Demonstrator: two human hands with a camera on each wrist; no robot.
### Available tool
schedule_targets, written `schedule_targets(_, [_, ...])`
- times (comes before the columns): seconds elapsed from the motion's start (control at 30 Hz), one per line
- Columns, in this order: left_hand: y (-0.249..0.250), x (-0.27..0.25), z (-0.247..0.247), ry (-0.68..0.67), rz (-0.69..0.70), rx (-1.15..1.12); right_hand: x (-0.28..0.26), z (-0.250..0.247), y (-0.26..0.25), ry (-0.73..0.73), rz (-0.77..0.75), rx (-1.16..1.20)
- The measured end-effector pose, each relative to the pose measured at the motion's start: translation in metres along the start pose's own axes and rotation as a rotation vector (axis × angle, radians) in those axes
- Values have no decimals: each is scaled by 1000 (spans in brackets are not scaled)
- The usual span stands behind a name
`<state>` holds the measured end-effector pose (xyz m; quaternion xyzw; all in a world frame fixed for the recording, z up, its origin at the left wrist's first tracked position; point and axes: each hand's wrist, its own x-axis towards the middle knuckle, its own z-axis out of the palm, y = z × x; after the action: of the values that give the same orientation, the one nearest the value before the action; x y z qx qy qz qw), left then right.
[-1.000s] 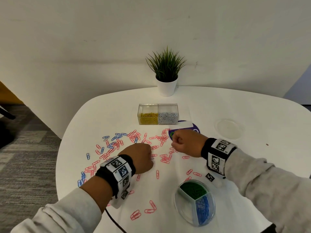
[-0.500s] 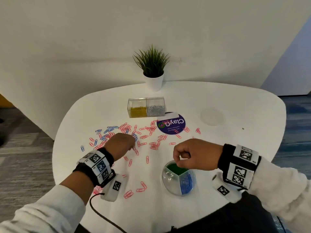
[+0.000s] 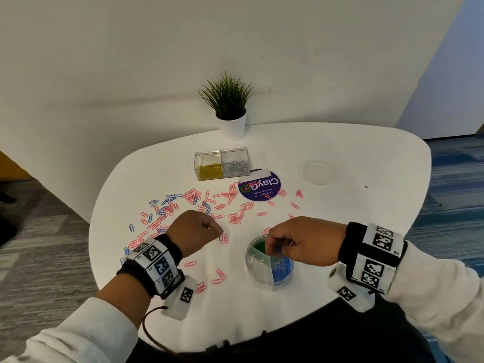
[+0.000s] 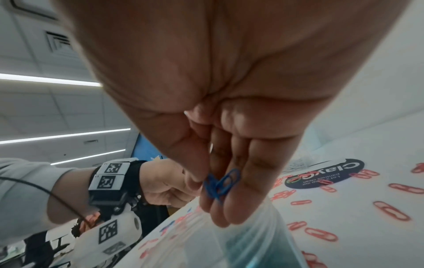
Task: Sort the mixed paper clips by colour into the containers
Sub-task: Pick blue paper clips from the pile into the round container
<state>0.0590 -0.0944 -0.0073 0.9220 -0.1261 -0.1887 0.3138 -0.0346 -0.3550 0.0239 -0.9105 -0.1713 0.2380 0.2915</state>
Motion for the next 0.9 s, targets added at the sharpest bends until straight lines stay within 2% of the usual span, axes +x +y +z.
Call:
schedule_targets(0.13, [8,-6,2,-42,-114,-346,-3,0,2,39,-17,22])
schedule_targets(0.23, [17,-10,5,-99,-180,-621,1,3,2,189,-11,87])
schedule_targets(0.33, [36,-15,13,-167,-157,-802,14,9,-5,324,19,178])
schedule_targets(0.4, [48,-17,18,-198,-121,-860,22,12,-11,387,24,322])
schedule_targets(0.47, [57,-17,24,-185,-98,-885,26,11,-13,440,38,454])
schedule_targets(0.57, [61,-13,31,-39,-103,-890,19,0,-4,426,76,459])
schedule_targets(0.63, [63,-12,34,28,-77,-786,11,-8,8,410,117,381])
schedule_targets(0.67, [65,-13,36,16,-28,-666,7,-12,16,417,139,337])
schedule_targets(0.8, [78,-27,57,-195,294,110,-3,-18,43,423,199,191])
schedule_targets(0.9, [84,-31,70,-299,395,398,-2,-15,50,403,182,153])
